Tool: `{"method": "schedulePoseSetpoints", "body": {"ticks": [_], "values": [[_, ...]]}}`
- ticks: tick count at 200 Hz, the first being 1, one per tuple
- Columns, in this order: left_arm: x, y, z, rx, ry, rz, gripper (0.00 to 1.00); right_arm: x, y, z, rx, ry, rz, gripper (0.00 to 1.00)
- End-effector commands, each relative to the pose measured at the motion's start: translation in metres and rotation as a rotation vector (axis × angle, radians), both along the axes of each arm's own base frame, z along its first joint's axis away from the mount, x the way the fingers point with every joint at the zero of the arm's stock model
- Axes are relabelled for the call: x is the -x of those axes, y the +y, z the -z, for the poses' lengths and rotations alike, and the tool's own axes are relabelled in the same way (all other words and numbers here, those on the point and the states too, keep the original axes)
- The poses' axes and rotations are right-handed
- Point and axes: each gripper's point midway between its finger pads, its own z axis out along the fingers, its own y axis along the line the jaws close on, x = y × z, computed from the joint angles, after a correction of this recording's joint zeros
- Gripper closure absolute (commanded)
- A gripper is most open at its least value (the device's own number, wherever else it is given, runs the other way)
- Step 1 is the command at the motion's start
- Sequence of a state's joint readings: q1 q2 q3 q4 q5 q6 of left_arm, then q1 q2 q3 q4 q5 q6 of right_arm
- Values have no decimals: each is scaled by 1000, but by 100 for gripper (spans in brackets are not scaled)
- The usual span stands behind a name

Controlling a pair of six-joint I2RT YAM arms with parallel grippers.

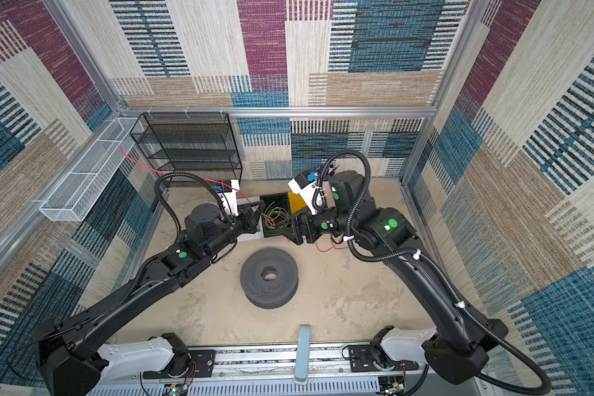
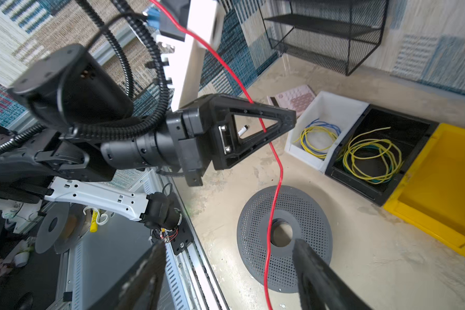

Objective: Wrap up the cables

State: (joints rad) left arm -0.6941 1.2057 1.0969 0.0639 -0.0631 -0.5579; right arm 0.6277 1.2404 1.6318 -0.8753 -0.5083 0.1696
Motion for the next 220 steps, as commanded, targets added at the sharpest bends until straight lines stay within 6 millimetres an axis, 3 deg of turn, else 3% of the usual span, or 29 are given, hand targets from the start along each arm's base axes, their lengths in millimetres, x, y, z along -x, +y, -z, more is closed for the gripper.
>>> {"method": "schedulePoseSetpoints", "body": {"ticks": [1,36,49,71,73,116,130,142,182,220], "values": [[-3,7,1,-38,31,-27,100,-2,-20,-31,-72,-84,111,21],[-4,9,1,-63,57,-32,100,-1,-60,-70,-133,-197,280,20],[-4,8,0,-51,56,-22,100,-7,-72,-70,-114,-202,352,19],[-1,10,-6,-25,55,-21,100,-22,-91,-40,-23,-159,466,21],[0,10,-7,-21,55,-20,100,-24,-91,-31,-8,-143,471,21],[9,27,-32,2,54,-48,100,-28,-118,39,32,-70,526,27],[11,36,-36,-2,74,-85,100,-25,-118,64,28,-22,503,29],[12,44,-37,-8,93,-114,100,-19,-111,73,-15,-7,456,32],[13,62,-44,-1,163,-204,100,1,-94,67,-136,-55,330,27],[14,60,-42,64,235,-217,100,12,-83,82,-225,-70,250,25]]}}
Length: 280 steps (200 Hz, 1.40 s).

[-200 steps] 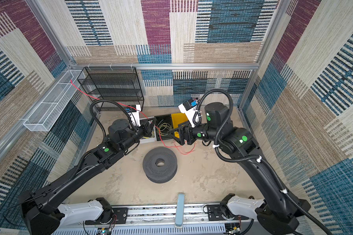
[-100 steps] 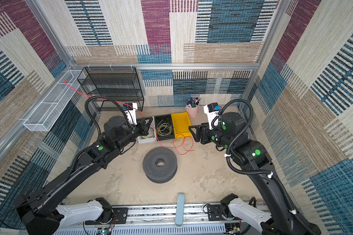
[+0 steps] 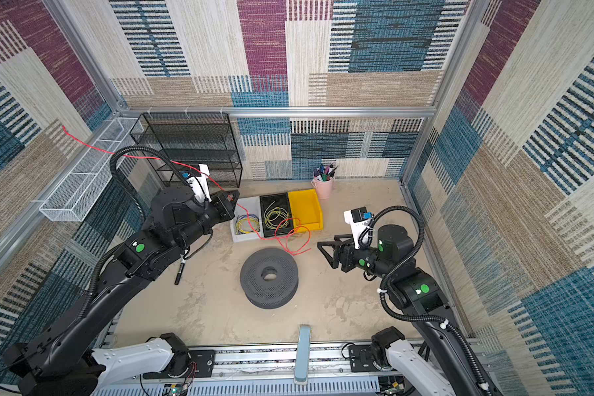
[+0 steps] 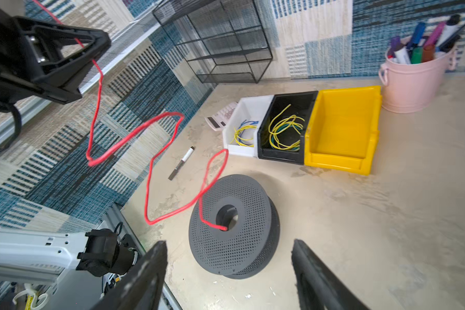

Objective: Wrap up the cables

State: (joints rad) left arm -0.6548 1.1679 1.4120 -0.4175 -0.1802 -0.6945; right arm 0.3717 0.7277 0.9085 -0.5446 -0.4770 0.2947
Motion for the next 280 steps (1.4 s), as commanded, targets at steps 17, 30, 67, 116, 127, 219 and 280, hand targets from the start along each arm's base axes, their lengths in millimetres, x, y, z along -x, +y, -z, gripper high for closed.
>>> {"method": "schedulePoseSetpoints", "body": {"ticks": [17,30,67,116,127,219,280], "values": [[2,4,11,73,97,-49,100,11,12,-19,-138,-127,-83,24],[2,6,10,78,102,-56,100,12,11,-20,-136,-146,-80,24],[2,5,14,85,125,-58,100,10,8,-21,-131,-171,-63,24],[0,-1,15,112,136,-47,100,8,13,-10,-165,-156,-80,23],[0,-2,15,115,138,-43,100,9,13,-7,-175,-159,-82,23],[0,-6,12,122,141,-27,100,-5,19,4,-188,-198,-84,32],[-2,-11,9,130,134,-12,100,-14,28,10,-202,-182,-123,48]]}}
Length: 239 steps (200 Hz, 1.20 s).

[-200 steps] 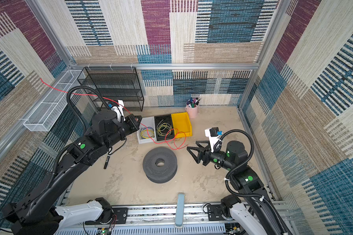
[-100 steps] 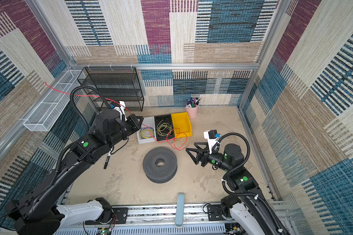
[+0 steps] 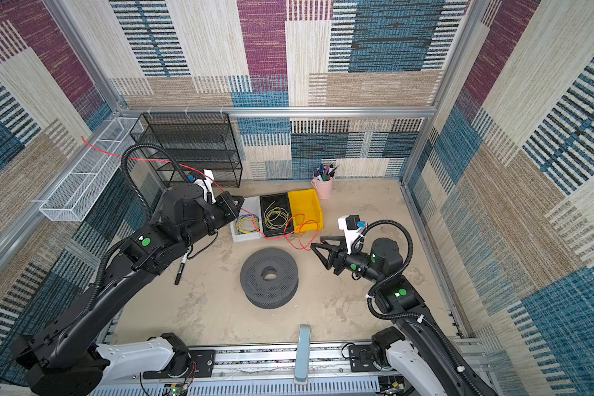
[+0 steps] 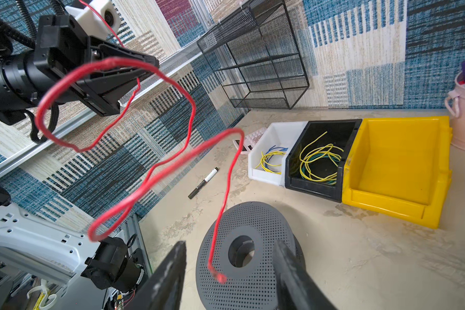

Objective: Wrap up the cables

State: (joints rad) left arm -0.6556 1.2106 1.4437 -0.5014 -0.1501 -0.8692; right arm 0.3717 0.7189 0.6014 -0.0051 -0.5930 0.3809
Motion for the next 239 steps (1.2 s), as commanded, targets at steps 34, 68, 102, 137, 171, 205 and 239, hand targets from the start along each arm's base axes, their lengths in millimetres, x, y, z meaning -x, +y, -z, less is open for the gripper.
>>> {"method": "schedulePoseSetpoints", "body": {"ticks": [34,68,102,137,171,205,239], "values": [[-1,-3,-14,34,-29,7,100,-1,3,-10,-44,-46,-16,51],[0,-3,-15,38,-30,10,100,-3,9,-12,-57,-45,-48,61],[0,-1,-15,35,-28,5,100,-7,10,-10,-59,-31,-45,83],[1,-1,-16,32,-33,5,100,-7,7,-9,-59,-24,-25,98],[0,1,-17,21,-39,0,100,-14,2,-6,-44,15,25,100],[2,19,-33,-36,-78,-41,100,-41,-25,28,91,143,229,100],[6,56,-63,-114,-132,-121,100,-72,-83,75,202,299,461,100]]}}
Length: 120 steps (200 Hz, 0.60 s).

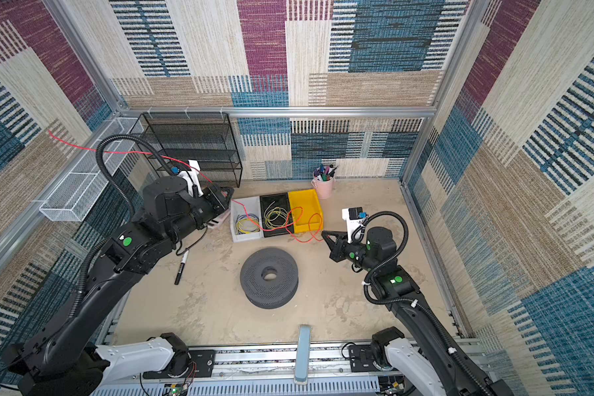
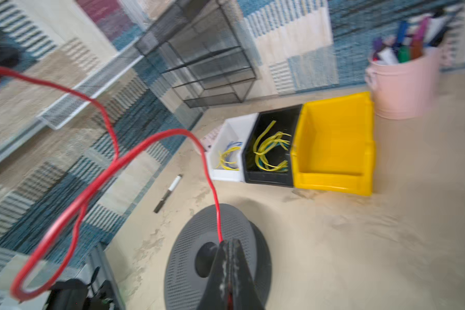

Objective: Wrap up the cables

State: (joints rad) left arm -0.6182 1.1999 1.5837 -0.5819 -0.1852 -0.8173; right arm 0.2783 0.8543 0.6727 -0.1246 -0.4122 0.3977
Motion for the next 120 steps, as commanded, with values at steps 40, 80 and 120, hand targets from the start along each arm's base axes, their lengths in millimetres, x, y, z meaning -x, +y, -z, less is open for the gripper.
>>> {"method": "schedulePoseSetpoints", "body": {"ticks": [40,80,120], "values": [[3,60,-58,-169,-132,-149,100,-39,-113,74,158,231,391,100],[2,81,-91,-251,-203,-213,100,-47,-168,107,140,288,550,100],[6,102,-112,-303,-248,-286,100,-45,-213,130,136,317,710,100]]}}
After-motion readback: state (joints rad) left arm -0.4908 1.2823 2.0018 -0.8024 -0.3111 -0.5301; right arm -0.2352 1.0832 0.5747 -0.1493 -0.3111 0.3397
